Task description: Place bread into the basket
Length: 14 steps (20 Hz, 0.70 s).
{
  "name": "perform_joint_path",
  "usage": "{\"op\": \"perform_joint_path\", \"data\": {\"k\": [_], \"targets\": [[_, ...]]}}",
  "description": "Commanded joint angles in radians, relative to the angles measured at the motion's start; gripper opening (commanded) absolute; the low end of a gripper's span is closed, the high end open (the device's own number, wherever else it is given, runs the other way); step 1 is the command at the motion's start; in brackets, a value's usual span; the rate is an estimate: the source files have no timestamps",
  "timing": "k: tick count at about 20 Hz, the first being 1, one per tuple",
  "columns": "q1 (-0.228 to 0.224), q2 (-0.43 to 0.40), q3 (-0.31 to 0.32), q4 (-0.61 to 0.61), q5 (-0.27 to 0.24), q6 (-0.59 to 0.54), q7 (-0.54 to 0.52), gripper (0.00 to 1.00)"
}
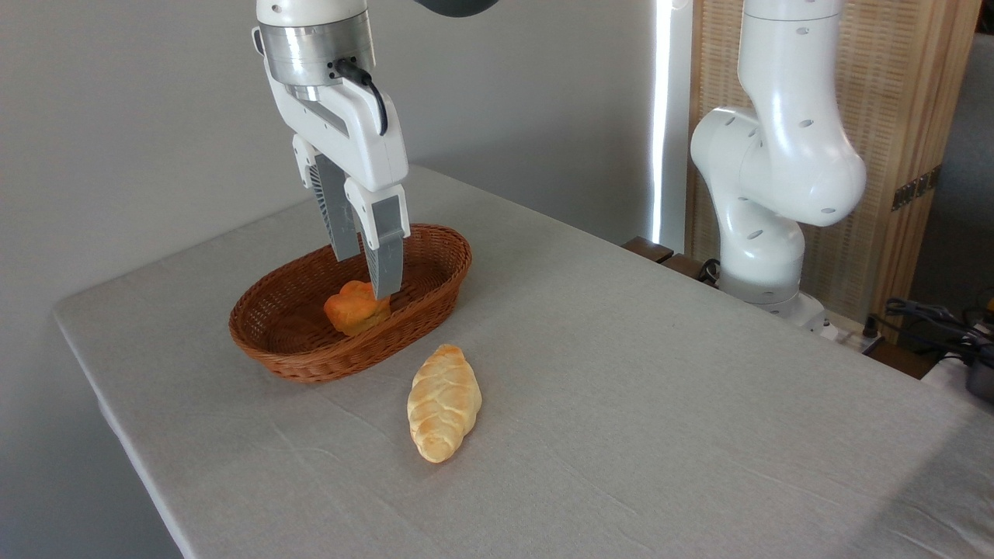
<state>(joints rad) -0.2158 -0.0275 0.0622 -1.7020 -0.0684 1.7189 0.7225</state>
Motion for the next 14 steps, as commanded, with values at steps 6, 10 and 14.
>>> {"op": "perform_joint_path", "data": {"k": [6, 10, 14], "targets": [[-0.005, 0.011, 0.004, 0.033, -0.011, -0.028, -0.009, 1.0], [-0.004, 0.021, 0.007, 0.033, -0.011, -0.025, -0.009, 1.0], [-0.005, 0.021, 0.004, 0.033, -0.011, -0.025, -0.011, 1.0]]}}
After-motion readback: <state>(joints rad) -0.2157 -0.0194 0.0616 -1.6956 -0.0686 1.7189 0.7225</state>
